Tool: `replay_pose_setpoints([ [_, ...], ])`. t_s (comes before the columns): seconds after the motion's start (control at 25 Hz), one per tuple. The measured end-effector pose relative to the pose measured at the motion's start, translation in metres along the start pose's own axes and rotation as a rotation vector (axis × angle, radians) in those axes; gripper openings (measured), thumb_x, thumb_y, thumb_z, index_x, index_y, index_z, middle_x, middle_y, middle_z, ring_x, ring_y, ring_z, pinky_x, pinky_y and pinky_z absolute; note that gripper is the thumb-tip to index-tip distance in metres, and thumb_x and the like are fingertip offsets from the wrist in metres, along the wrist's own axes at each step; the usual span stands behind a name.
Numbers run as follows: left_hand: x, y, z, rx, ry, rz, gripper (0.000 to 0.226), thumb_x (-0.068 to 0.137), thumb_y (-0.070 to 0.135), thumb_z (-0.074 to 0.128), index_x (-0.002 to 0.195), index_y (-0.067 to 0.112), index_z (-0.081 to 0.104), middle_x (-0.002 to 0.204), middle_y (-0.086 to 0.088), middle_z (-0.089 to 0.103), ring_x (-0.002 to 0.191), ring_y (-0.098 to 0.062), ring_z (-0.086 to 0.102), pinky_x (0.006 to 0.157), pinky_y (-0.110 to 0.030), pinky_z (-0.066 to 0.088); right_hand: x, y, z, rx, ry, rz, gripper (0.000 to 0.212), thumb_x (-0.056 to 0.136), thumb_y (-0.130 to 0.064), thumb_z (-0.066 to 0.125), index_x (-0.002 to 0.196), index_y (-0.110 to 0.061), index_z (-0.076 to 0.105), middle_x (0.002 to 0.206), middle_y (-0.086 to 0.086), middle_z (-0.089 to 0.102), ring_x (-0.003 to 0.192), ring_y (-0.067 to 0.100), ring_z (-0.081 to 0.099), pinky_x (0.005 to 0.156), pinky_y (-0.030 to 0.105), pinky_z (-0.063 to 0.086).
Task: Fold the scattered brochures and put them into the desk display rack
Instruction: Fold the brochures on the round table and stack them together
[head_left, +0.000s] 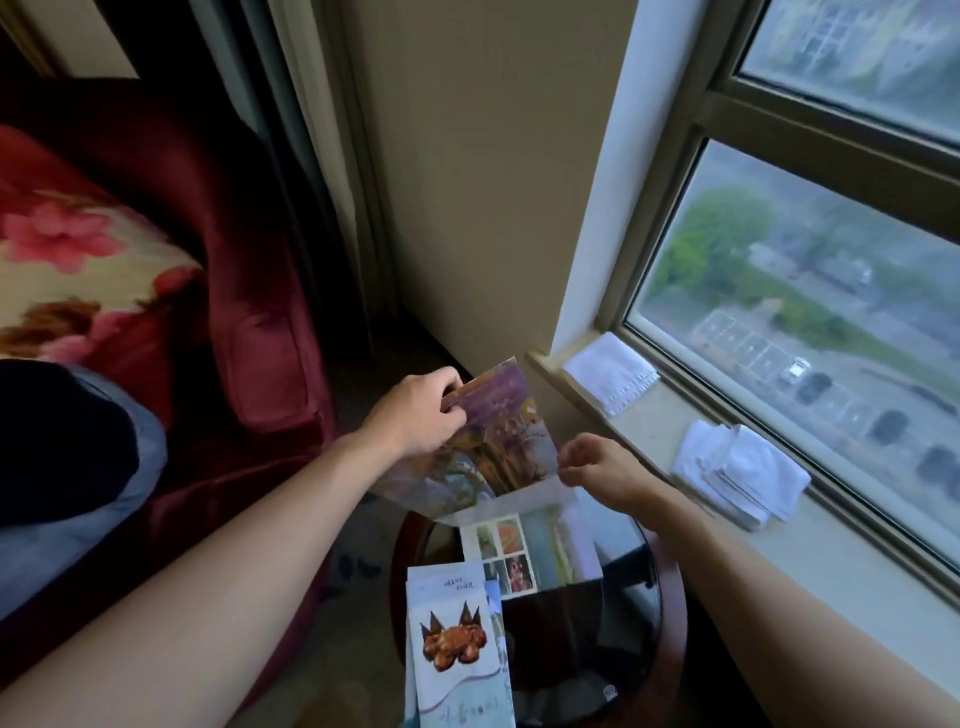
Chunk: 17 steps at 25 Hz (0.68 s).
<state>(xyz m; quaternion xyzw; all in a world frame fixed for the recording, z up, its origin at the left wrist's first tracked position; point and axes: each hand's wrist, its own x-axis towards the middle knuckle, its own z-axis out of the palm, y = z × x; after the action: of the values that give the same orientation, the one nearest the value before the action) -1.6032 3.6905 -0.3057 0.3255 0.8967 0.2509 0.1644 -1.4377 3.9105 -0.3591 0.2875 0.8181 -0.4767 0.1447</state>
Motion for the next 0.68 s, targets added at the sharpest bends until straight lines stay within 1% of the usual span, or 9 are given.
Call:
replay_pose_setpoints([
  [0.12, 0.001, 0.001, -0.001, -0.036, -0.06, 0.051, 0.006, 0.08, 0.032, 0.058, 0.079, 0.029, 0.052, 0.061, 0.002, 0.061, 0.059, -0.02, 0.059, 0.057, -0.038, 0.048, 0.005, -0.003, 0.015, -0.118, 0.022, -0.029, 0.08, 0.079, -0.013, 0.079, 0.149, -0.018, 0.042, 0.145, 0.01, 0.052, 0.129, 0.026, 0.053, 0.106, 0.041, 0.045],
  [0.2, 0.004, 0.003, -0.014, -0.066, -0.156, 0.084, 0.006, 0.078, 0.031, 0.062, 0.079, 0.029, 0.056, 0.062, 0.003, 0.064, 0.058, -0.016, 0.058, 0.059, -0.036, 0.048, 0.01, -0.005, 0.019, -0.108, 0.073, -0.057, 0.094, 0.075, -0.016, 0.082, 0.156, -0.018, 0.034, 0.149, 0.01, 0.046, 0.136, 0.027, 0.047, 0.11, 0.042, 0.042],
  [0.24, 0.007, 0.003, -0.021, -0.083, -0.182, 0.088, 0.006, 0.077, 0.031, 0.062, 0.079, 0.03, 0.057, 0.064, 0.004, 0.066, 0.058, -0.015, 0.058, 0.061, -0.037, 0.048, 0.013, -0.005, 0.021, -0.087, 0.083, -0.072, 0.087, 0.075, -0.018, 0.084, 0.151, -0.017, 0.043, 0.144, 0.008, 0.051, 0.131, 0.026, 0.052, 0.108, 0.042, 0.044],
  [0.32, 0.011, 0.0, -0.032, -0.091, -0.143, 0.076, 0.006, 0.078, 0.033, 0.062, 0.081, 0.031, 0.057, 0.067, 0.002, 0.068, 0.063, -0.019, 0.061, 0.065, -0.039, 0.05, 0.021, -0.009, 0.025, -0.027, 0.074, -0.066, 0.047, 0.077, -0.025, 0.083, 0.121, -0.015, 0.07, 0.117, 0.003, 0.071, 0.103, 0.019, 0.067, 0.095, 0.041, 0.055],
  [0.36, 0.012, -0.002, -0.034, -0.067, -0.083, 0.065, 0.006, 0.081, 0.034, 0.061, 0.083, 0.032, 0.056, 0.068, 0.002, 0.068, 0.065, -0.02, 0.063, 0.065, -0.04, 0.05, 0.022, -0.011, 0.027, -0.004, 0.064, -0.043, 0.031, 0.079, -0.027, 0.081, 0.106, -0.013, 0.075, 0.101, 0.001, 0.075, 0.089, 0.015, 0.07, 0.087, 0.039, 0.058],
  [0.4, 0.012, -0.005, -0.034, -0.02, -0.011, 0.057, 0.005, 0.085, 0.035, 0.059, 0.088, 0.035, 0.057, 0.07, 0.005, 0.068, 0.067, -0.02, 0.064, 0.064, -0.039, 0.05, 0.024, -0.012, 0.03, 0.015, 0.055, -0.026, 0.025, 0.081, -0.027, 0.078, 0.097, -0.009, 0.076, 0.09, 0.002, 0.076, 0.08, 0.015, 0.07, 0.081, 0.038, 0.059],
  [0.52, 0.008, -0.011, -0.022, 0.148, 0.19, 0.083, 0.024, 0.095, 0.036, 0.053, 0.115, 0.036, 0.065, 0.088, 0.008, 0.073, 0.08, -0.02, 0.068, 0.061, -0.03, 0.046, 0.026, -0.016, 0.031, 0.096, 0.063, 0.027, 0.023, 0.082, -0.031, 0.074, 0.09, -0.009, 0.075, 0.086, 0.005, 0.077, 0.076, 0.017, 0.074, 0.074, 0.039, 0.061],
  [0.6, 0.006, -0.011, -0.011, 0.184, 0.258, 0.113, 0.029, 0.097, 0.035, 0.05, 0.12, 0.035, 0.068, 0.095, 0.007, 0.076, 0.083, -0.022, 0.071, 0.06, -0.027, 0.045, 0.026, -0.019, 0.028, 0.15, 0.078, 0.052, 0.022, 0.083, -0.036, 0.076, 0.09, -0.015, 0.074, 0.088, 0.002, 0.077, 0.078, 0.017, 0.075, 0.076, 0.038, 0.063],
  [0.68, 0.005, -0.008, -0.003, 0.173, 0.248, 0.132, 0.03, 0.097, 0.035, 0.05, 0.12, 0.038, 0.069, 0.1, 0.007, 0.077, 0.087, -0.023, 0.072, 0.067, -0.031, 0.054, 0.026, -0.017, 0.023, 0.151, 0.078, 0.104, 0.028, 0.084, -0.039, 0.076, 0.094, -0.013, 0.074, 0.093, 0.005, 0.076, 0.085, 0.022, 0.073, 0.081, 0.042, 0.061],
])
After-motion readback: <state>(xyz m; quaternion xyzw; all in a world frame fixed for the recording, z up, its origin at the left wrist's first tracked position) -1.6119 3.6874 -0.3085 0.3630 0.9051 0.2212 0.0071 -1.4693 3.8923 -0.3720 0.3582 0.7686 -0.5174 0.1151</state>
